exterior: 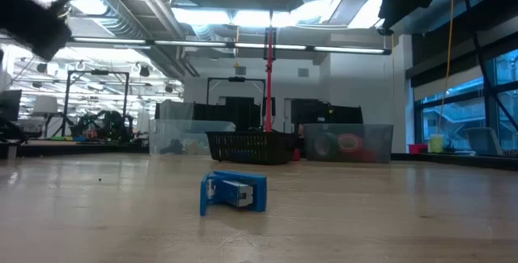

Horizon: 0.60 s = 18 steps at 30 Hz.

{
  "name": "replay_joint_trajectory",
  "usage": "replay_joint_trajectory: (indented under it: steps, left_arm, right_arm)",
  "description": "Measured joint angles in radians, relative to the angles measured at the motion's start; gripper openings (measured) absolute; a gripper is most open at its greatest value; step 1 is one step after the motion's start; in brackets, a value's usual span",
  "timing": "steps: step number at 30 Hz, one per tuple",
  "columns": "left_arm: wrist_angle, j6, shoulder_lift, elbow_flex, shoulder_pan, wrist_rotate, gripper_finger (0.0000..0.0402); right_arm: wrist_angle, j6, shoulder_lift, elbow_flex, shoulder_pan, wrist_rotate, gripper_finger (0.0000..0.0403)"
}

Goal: Pick and place Stapler, Stapler remover, tape
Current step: Put the blue tape into the gray bin

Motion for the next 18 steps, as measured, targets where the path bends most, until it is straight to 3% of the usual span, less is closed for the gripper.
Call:
replay_joint_trajectory:
  steps: [6, 8, 13, 18]
  left_arm:
    - [0.015, 0.002, 0.075, 0.0, 0.002, -0.002, 0.0206]
    - [0.017, 0.002, 0.075, 0.0, 0.01, -0.003, 0.017]
    - [0.019, 0.033, 0.007, -0.001, 0.053, -0.007, 0.0032]
    - [0.029, 0.04, -0.146, -0.001, 0.112, -0.194, 0.003]
  right_arm:
    - [0.0, 0.0, 0.0, 0.0, 0.0, -0.018, 0.0231]
    - [0.0, 0.0, 0.0, 0.0, 0.0, -0.018, 0.0231]
    - [0.001, 0.002, 0.0, 0.0, 0.0, -0.029, 0.0231]
    - [0.026, 0.003, -0.012, 0.0, 0.001, -0.071, 0.0231]
